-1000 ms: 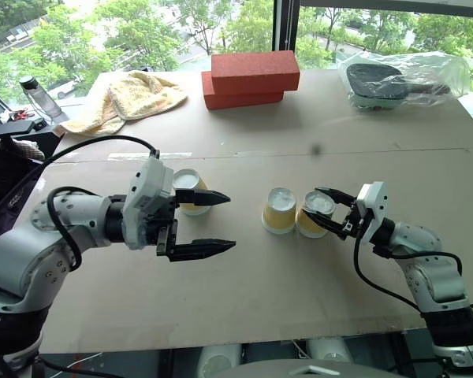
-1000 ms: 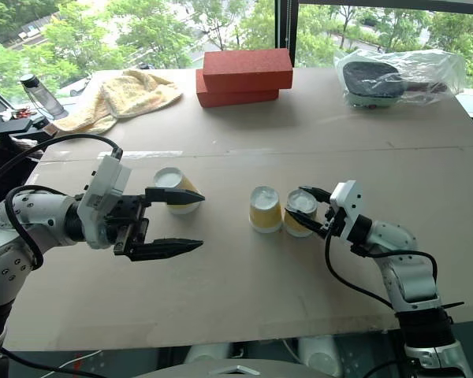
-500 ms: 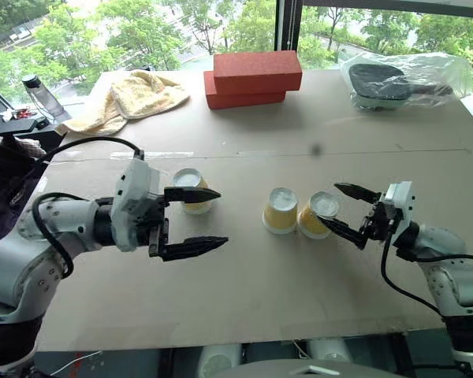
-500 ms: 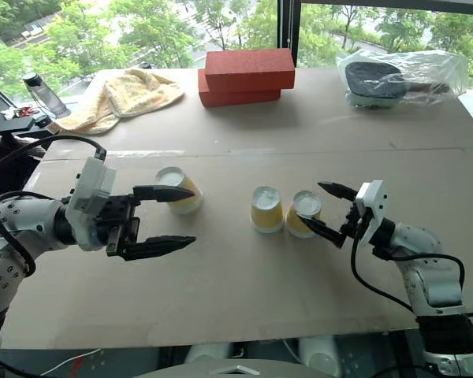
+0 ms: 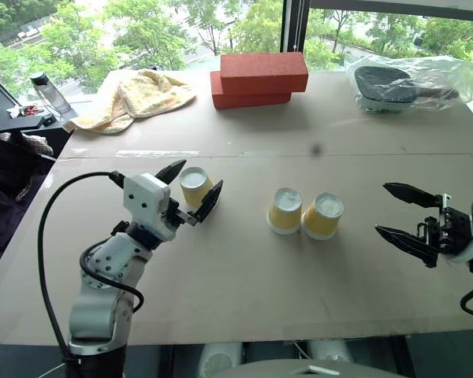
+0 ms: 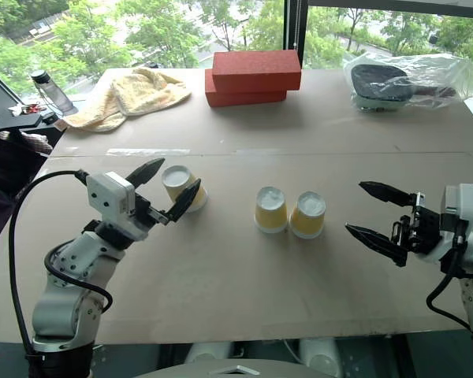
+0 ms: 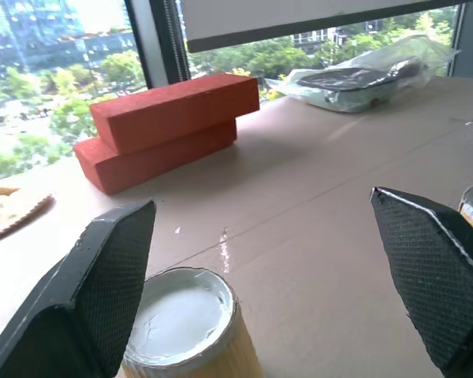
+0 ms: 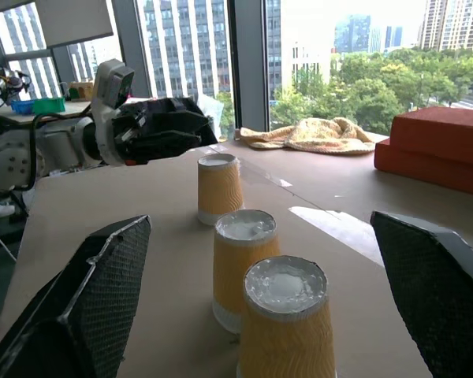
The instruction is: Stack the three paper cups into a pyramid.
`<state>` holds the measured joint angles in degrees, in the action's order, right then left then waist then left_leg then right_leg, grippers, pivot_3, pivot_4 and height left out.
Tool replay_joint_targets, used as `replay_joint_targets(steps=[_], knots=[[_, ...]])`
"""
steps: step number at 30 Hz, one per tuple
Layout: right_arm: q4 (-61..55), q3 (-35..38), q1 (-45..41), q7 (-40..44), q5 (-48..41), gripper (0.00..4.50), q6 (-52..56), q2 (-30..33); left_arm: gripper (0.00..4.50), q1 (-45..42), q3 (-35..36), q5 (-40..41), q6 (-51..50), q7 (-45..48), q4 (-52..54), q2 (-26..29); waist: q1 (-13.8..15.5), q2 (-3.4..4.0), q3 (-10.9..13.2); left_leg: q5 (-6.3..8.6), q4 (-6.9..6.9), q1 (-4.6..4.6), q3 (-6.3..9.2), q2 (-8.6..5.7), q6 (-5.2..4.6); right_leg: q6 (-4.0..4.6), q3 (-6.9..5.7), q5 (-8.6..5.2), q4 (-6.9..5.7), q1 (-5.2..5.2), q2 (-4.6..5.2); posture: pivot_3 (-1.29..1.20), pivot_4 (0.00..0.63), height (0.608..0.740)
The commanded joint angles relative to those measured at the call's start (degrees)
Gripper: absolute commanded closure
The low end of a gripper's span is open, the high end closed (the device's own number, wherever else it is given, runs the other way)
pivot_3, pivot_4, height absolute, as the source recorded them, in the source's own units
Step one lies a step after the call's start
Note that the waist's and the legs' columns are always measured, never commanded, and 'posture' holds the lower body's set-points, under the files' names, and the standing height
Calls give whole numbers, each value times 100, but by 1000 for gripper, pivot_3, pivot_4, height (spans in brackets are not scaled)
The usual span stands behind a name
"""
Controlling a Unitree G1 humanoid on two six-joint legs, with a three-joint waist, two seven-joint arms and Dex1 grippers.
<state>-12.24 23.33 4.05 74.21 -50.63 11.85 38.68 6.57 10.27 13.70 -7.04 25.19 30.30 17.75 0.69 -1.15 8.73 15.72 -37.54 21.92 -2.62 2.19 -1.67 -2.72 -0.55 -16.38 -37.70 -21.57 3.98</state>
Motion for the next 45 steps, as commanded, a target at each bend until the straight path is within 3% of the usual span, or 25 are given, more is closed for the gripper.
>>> replay_joint_targets(steps=[1, 29, 33, 34, 35, 45], knots=[[8, 323, 94, 433, -266, 96, 19, 130, 0, 234, 168, -408, 508, -479, 85, -166, 6, -1, 1, 0, 0, 1, 1, 2, 0, 0, -1, 0, 0, -1, 4, 0, 150, 730], [-139, 476, 156, 401, -156, 96, 15, 150, 0, -1293, -376, -633, 786, -750, -2301, -452, 16, 11, -6, 1, -27, 5, 8, -3, -3, -1, -18, 1, -17, 3, -5, 0, 150, 730], [-163, 486, 197, 385, -192, 0, 39, 158, 1093, -1417, -363, -601, 837, -720, -2368, -417, 11, 11, -6, 1, -27, 3, 6, -2, -3, -1, -17, 1, -18, 2, -5, 0, 150, 730], [-171, 488, 211, 383, -198, 0, 41, 158, 1762, -1444, -359, -601, 834, -725, -2375, -413, 11, 11, -6, 1, -27, 3, 6, -1, -3, -1, -17, 1, -19, 2, -5, 0, 150, 730], [-175, 493, 227, 385, -200, 0, 42, 157, 1888, -1461, -364, -620, 830, -725, -2380, -396, 12, 11, -6, 1, -27, 2, 6, -1, -3, -1, -17, 1, -19, 2, -5, 0, 150, 730], [-123, 583, 286, 438, -223, 0, 54, 192, 1888, -2066, -737, -370, 648, -30, -2267, -184, 37, 11, -6, 1, -32, 7, 13, -3, -2, -1, -21, 1, -19, 3, -4, 0, 150, 730]])
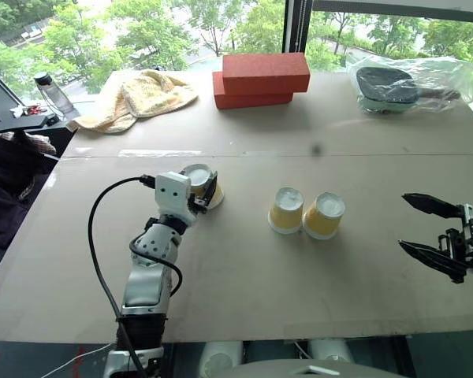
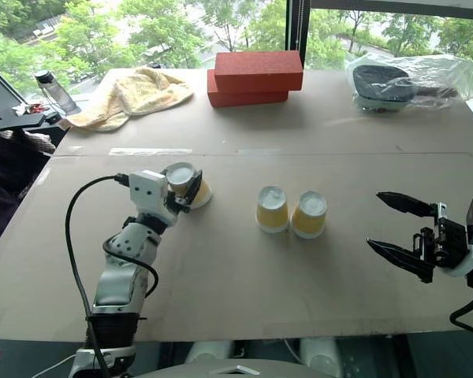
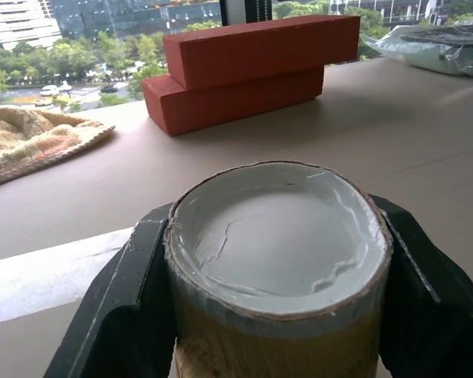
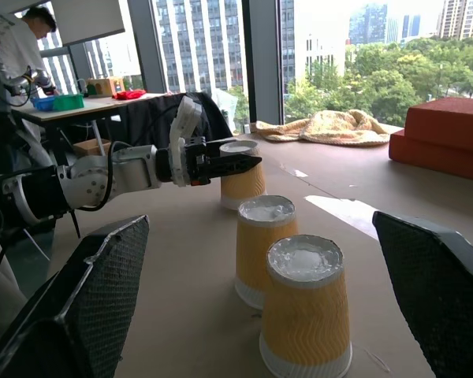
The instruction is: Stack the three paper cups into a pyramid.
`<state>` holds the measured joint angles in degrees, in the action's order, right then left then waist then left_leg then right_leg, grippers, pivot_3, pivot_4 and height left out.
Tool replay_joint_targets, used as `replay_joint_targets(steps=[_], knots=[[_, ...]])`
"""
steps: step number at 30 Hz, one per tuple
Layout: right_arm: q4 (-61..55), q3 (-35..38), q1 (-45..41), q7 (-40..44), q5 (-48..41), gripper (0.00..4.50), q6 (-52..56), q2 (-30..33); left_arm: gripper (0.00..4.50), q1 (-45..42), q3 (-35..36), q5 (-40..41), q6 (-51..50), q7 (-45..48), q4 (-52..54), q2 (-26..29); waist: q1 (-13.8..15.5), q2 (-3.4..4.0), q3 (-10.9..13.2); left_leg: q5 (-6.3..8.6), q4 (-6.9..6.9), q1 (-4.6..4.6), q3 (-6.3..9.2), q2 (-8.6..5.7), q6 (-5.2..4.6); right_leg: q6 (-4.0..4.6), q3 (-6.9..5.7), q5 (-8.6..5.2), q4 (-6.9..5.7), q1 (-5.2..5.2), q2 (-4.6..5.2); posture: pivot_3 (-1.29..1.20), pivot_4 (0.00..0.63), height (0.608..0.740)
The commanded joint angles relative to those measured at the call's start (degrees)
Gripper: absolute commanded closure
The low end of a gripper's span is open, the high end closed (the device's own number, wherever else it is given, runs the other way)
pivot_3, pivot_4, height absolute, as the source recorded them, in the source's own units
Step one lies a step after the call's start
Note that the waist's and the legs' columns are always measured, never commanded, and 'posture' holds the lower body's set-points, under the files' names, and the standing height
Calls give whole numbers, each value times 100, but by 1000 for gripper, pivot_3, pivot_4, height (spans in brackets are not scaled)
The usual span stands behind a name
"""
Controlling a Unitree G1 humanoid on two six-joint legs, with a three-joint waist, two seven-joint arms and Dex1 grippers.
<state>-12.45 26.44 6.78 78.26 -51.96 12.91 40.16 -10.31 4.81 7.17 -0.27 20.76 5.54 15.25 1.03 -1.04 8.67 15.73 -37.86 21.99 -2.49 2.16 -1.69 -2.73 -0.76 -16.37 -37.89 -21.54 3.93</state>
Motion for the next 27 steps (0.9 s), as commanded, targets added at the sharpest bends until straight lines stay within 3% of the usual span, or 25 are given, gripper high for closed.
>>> replay_joint_targets(steps=[1, 5, 11, 16, 27], knots=[[-96, 285, 17, 35, -94, 0, -44, 51, 1888, -576, -299, 450, -156, 654, 222, 80, 6, 0, 0, 0, -2, 3, 1, 0, 0, 0, -1, 0, 0, 0, 0, 0, 150, 730], [-102, 348, 59, 45, -112, 0, -6, 56, 1888, -1528, -748, 1219, -764, 1755, 216, 76, -8, 0, 0, 0, -21, 14, 3, -2, 0, -1, -11, 1, 0, -1, -3, 0, 150, 730], [-173, 404, 204, 12, -56, 0, -60, 17, 1888, -2839, -1473, 1752, -1268, 3163, -164, -125, -12, 1, 1, 1, -34, 24, 14, -5, -1, -4, -21, 1, 0, -2, -20, 0, 150, 730], [-226, 474, 281, -31, -49, 0, -106, 12, 1888, -3033, -1834, 1811, -1579, 3761, -215, -117, -63, 6, 3, 4, -32, 11, 3, -4, -6, -4, 1, 1, -2, -2, -36, 0, 150, 730], [-307, 554, 478, -20, -38, 0, -159, -25, 1888, -3116, -2040, 1449, -1605, 4014, -438, -44, -22, 10, 5, 4, -39, 18, 9, -1, -7, -4, 0, 1, -1, -2, -37, 0, 150, 730]])
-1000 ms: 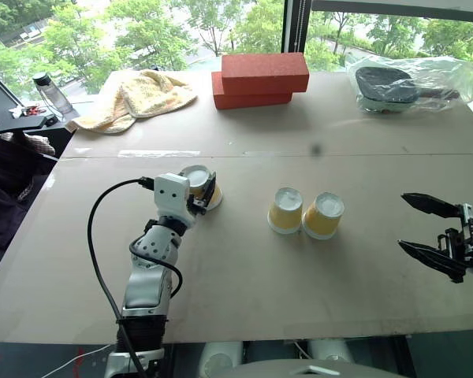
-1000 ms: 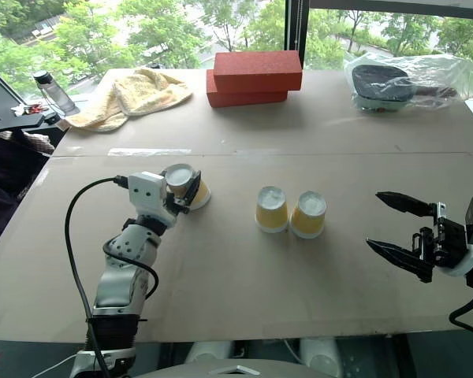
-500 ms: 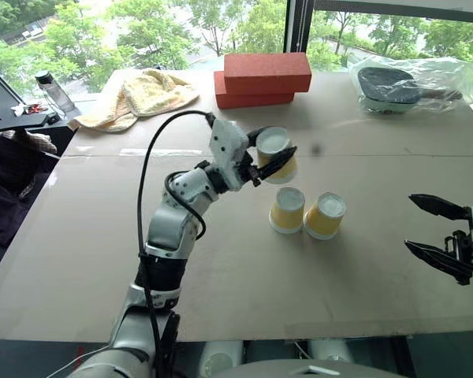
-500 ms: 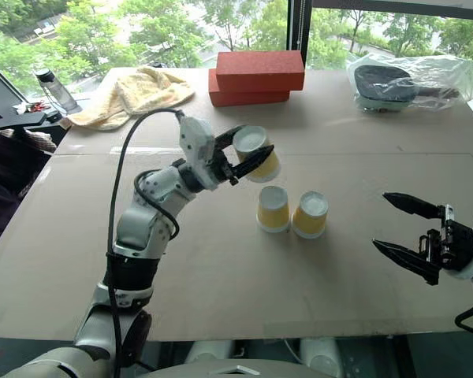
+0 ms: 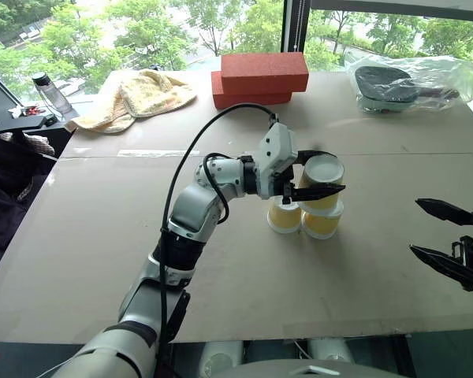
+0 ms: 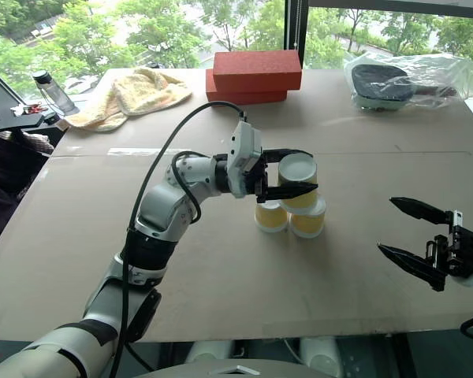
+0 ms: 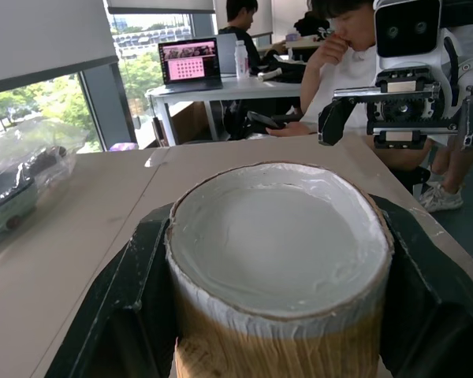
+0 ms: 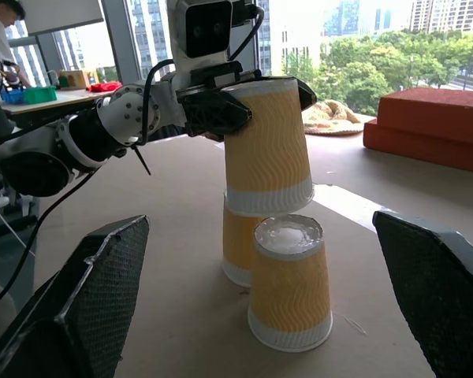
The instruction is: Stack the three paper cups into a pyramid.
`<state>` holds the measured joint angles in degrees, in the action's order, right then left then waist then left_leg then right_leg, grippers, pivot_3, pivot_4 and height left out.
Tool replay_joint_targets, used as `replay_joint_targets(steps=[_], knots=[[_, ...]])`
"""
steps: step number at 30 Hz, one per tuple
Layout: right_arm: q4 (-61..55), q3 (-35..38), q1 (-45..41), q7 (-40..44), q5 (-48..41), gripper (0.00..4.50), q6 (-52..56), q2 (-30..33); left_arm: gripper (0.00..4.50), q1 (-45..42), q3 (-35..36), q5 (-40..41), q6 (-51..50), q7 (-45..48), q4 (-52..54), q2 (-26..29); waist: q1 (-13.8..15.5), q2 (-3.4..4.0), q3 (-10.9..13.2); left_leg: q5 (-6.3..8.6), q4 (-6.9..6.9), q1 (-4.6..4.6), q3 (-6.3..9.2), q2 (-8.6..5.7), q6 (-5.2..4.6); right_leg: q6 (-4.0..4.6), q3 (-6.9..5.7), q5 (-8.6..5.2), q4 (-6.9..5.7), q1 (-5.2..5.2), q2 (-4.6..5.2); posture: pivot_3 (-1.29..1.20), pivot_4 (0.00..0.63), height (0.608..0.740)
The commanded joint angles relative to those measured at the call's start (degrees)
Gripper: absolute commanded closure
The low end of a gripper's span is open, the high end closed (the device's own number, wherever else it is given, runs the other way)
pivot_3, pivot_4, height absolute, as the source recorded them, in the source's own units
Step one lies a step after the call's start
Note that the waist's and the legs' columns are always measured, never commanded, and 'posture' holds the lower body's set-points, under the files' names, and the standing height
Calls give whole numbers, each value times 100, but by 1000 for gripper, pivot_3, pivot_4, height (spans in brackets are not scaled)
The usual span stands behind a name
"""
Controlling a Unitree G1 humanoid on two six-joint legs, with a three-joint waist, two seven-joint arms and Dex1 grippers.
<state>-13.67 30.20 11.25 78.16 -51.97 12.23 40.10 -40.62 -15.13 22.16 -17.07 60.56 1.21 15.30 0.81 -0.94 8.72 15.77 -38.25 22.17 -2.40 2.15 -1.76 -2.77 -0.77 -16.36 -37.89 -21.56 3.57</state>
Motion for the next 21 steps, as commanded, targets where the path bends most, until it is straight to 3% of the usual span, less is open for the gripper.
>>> replay_joint_targets(steps=[1, 7, 11, 12, 21], knots=[[-187, 178, 36, -8, -38, 0, -91, -21, 1888, -76, -40, -44, 58, 32, -18, -68, 1, 0, 0, 0, 0, 0, 0, -1, 0, 0, 0, 0, 0, 0, 0, 0, 150, 730], [-188, 223, 84, 21, -51, 0, -89, 10, 1888, -86, -95, -340, 223, -107, -189, -99, 2, 0, 0, 0, -1, 1, 3, -1, 0, 0, -2, 0, -1, 0, -1, 0, 150, 730], [-192, 250, 138, 38, -49, 0, -101, 19, 230, -75, -29, -387, 271, -228, -205, -165, 2, 0, 0, 0, -2, 0, 3, -1, -1, 0, -1, 0, -2, 0, -1, 0, 150, 730], [-185, 246, 143, 43, -42, 0, -109, 19, 73, -70, -20, -397, 278, -246, -207, -168, 2, 0, 0, 0, -2, 0, 3, -1, -1, 0, -1, 0, -2, 0, -1, 0, 150, 730], [-97, 189, 107, 94, -16, 0, -152, 23, 73, -31, 362, 51, 76, -469, 200, -328, 2, 0, 0, 0, -2, 2, 4, 3, -1, 0, -2, 0, -1, 0, 0, 0, 150, 730]])
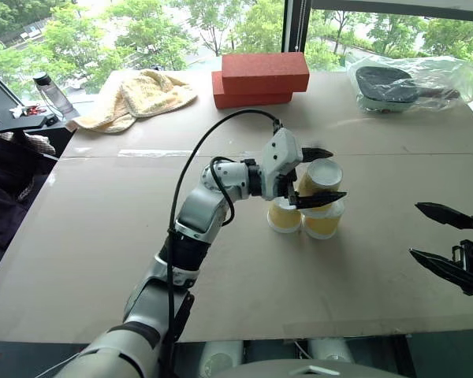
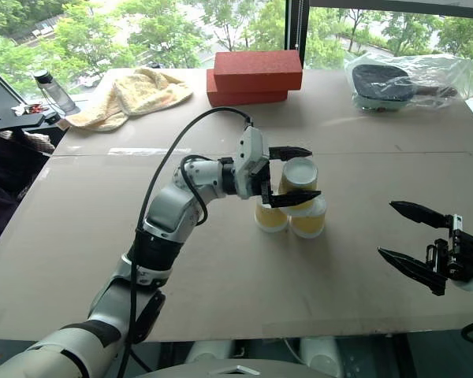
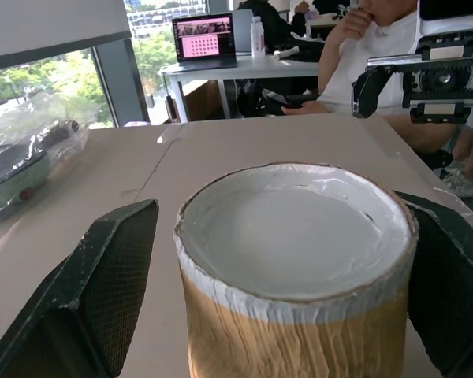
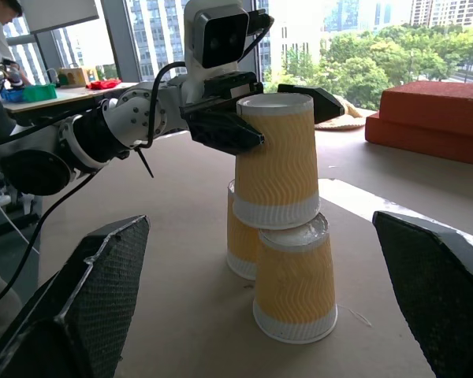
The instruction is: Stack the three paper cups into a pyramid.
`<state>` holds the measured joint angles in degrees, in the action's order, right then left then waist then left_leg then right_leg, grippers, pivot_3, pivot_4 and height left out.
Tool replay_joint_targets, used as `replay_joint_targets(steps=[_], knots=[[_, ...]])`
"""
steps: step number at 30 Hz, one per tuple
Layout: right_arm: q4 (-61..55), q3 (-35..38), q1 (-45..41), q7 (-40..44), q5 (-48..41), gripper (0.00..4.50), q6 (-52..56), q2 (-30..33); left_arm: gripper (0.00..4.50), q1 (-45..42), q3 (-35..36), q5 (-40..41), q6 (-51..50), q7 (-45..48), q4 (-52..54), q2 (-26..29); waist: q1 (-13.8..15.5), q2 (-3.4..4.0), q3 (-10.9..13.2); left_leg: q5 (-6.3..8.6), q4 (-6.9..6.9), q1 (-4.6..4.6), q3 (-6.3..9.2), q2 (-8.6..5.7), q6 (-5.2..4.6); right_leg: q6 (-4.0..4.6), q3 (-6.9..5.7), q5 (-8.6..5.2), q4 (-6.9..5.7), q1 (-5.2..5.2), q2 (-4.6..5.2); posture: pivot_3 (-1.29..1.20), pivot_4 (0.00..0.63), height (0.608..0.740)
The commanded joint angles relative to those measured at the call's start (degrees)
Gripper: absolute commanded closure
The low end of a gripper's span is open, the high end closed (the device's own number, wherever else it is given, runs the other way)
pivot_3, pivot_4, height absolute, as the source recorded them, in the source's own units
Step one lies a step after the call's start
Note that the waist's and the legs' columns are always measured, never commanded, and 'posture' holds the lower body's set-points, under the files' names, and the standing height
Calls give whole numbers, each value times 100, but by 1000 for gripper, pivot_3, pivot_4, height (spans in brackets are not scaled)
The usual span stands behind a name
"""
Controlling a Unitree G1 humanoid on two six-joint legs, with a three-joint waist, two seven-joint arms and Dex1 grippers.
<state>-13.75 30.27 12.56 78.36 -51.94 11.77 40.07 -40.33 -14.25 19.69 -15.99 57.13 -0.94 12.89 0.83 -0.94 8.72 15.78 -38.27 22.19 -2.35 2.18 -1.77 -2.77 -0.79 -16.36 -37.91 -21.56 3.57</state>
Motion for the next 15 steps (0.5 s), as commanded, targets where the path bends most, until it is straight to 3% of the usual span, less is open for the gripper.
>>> replay_joint_targets(steps=[1, 11, 15], knots=[[-65, 172, -39, 84, -12, 0, -113, 26, 73, -67, 359, 403, -55, -153, 482, -116, 0, 0, 0, 0, 0, 0, 0, 0, 0, 0, 0, 0, 0, 0, 0, 0, 150, 730], [200, -9, -201, 195, 128, 0, -224, -71, 73, -411, 1557, 1900, -547, -567, 1310, -146, 0, 0, 0, -1, -2, 2, 7, 2, 2, 0, 0, 0, -1, 1, 2, 0, 150, 730], [674, -267, -439, 0, 661, 0, -592, -308, 73, 330, 1946, 1788, -1103, -615, 1616, 951, -75, 8, -5, -4, 0, -6, 1, 2, 6, 0, 2, 0, -2, 2, 0, 0, 150, 730]])
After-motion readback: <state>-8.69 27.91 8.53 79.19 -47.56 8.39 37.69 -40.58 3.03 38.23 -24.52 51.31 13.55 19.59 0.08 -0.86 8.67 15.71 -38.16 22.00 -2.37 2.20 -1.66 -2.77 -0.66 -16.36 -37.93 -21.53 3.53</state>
